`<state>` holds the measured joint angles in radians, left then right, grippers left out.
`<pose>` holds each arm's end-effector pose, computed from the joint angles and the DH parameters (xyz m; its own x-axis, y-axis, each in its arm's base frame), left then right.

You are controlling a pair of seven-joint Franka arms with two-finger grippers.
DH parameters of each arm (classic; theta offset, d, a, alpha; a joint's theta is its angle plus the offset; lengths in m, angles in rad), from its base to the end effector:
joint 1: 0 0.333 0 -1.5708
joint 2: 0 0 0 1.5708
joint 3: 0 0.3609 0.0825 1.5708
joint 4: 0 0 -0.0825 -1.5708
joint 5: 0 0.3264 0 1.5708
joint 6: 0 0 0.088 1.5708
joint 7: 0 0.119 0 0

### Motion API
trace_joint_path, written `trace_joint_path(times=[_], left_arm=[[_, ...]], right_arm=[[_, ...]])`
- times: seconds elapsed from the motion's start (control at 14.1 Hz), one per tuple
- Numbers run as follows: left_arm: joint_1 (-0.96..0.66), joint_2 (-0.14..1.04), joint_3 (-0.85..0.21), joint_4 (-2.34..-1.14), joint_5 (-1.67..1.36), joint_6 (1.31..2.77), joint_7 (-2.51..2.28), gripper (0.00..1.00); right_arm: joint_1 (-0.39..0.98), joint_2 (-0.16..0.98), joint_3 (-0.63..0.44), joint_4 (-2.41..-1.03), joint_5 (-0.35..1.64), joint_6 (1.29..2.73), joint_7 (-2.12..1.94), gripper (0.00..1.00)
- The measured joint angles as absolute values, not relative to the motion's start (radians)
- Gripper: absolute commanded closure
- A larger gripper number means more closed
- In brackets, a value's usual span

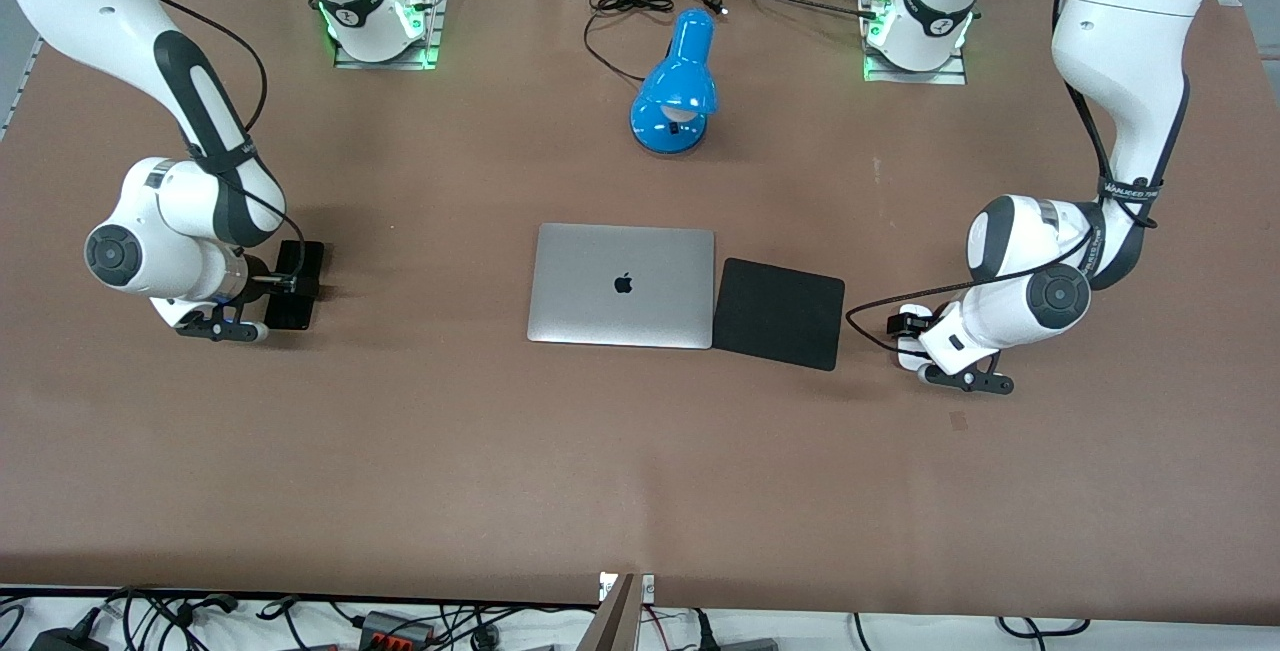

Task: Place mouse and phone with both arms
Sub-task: 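Grasp the phone with the right gripper while the left gripper grasps the mouse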

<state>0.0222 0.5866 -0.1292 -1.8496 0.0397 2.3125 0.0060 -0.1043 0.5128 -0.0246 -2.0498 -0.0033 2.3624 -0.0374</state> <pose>0.6133 -0.0563 0.2664 0.9851 -0.1260 -0.1174 -0.1213 -0.9915 0.0462 0.5546 -0.0712 0.2449 0.9762 -0.0858 -0.1991 -0.0862 -0.9963 0.0064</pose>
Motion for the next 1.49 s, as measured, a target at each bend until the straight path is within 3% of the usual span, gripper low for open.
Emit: trace_joint_path(times=[0.36, 0.64, 0.71, 0.85, 0.92, 1.07, 1.21, 1.49], left_arm=[[0.022, 0.601, -0.129, -1.868, 0.040, 2.360, 0.006, 0.00], [0.022, 0.602, -0.129, -1.874, 0.040, 2.371, 0.007, 0.17], [0.022, 0.602, -0.129, -1.874, 0.040, 2.372, 0.007, 0.18], [0.022, 0.602, -0.129, -1.874, 0.040, 2.372, 0.007, 0.18], [0.022, 0.602, -0.129, -1.874, 0.040, 2.372, 0.007, 0.18], [0.022, 0.602, -0.129, -1.874, 0.040, 2.373, 0.008, 0.27], [0.022, 0.602, -0.129, -1.875, 0.040, 2.373, 0.008, 0.35], [0.022, 0.601, -0.129, -1.875, 0.040, 2.374, 0.008, 0.42]], right_arm=[[-0.104, 0.513, -0.025, -2.061, -0.003, 2.374, -0.037, 0.00], [-0.104, 0.514, -0.025, -2.070, -0.003, 2.374, -0.036, 0.00], [-0.104, 0.514, -0.025, -2.071, -0.003, 2.374, -0.036, 0.01], [-0.104, 0.514, -0.025, -2.071, -0.003, 2.374, -0.035, 0.25], [-0.104, 0.513, -0.025, -2.071, -0.003, 2.374, -0.035, 0.43], [-0.104, 0.502, -0.024, -2.071, -0.003, 2.367, -0.035, 0.68], [-0.104, 0.504, -0.024, -2.072, -0.003, 2.365, -0.035, 0.78], [-0.103, 0.503, -0.021, -2.068, -0.003, 2.342, -0.035, 0.82]])
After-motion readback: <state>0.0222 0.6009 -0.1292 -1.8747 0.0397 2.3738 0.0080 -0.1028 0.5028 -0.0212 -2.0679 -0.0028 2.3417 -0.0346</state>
